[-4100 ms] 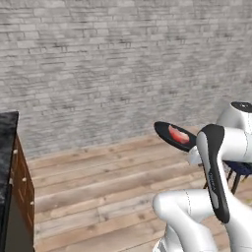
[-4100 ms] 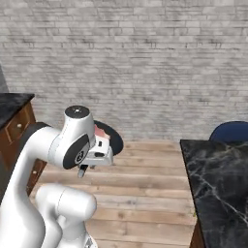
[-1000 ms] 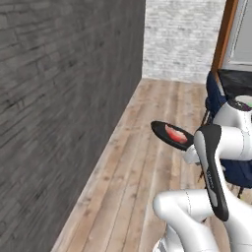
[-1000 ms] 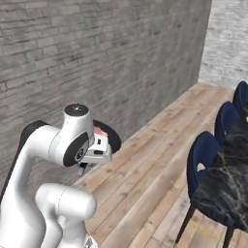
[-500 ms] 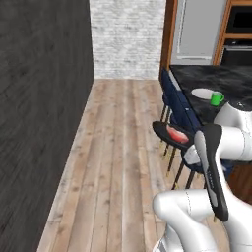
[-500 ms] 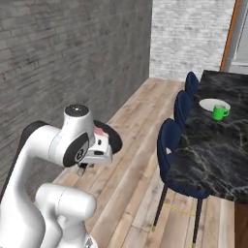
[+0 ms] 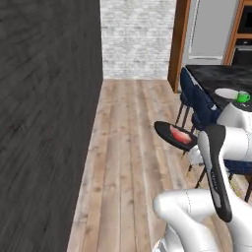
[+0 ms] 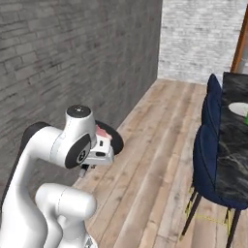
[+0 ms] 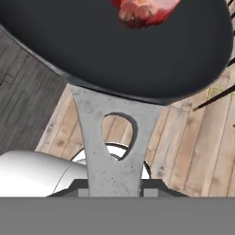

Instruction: Pick up the pan with the steak in it and place it on the dining table. Then place the steak on the plate.

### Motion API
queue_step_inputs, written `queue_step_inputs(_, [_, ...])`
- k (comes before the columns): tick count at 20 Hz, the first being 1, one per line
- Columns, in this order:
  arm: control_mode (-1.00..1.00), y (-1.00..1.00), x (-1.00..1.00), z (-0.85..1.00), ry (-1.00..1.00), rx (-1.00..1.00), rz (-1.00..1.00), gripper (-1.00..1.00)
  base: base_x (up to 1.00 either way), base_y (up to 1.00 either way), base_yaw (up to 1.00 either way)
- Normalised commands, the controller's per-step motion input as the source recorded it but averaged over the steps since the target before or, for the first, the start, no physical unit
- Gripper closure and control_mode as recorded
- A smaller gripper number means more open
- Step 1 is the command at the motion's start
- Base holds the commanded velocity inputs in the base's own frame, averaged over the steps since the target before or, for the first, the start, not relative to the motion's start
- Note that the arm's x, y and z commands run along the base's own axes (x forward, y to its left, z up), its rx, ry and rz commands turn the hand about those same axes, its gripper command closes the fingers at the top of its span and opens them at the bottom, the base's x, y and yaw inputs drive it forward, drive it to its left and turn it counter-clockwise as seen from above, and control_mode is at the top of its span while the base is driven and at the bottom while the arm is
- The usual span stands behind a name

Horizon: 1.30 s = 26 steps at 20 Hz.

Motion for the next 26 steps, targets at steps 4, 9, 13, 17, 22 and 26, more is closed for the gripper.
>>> queue_step_inputs(4, [1.00, 0.00, 0.00, 0.00, 0.00, 0.00, 0.00, 1.00, 0.32, 0.87, -0.07])
queue_step_inputs(9, [1.00, 0.00, 0.00, 0.00, 0.00, 0.00, 0.00, 1.00, 1.00, 0.49, -0.18])
queue_step_inputs(13, [1.00, 0.00, 0.00, 0.00, 0.00, 0.00, 0.00, 1.00, 1.00, 0.43, -0.15])
queue_step_inputs(17, [1.00, 0.00, 0.00, 0.00, 0.00, 0.00, 0.00, 1.00, 1.00, 0.39, -0.13])
queue_step_inputs(22, [1.00, 0.00, 0.00, 0.00, 0.00, 0.00, 0.00, 1.00, 1.00, 0.35, -0.11])
queue_step_inputs(26, [1.00, 0.00, 0.00, 0.00, 0.00, 0.00, 0.00, 1.00, 1.00, 0.32, -0.10])
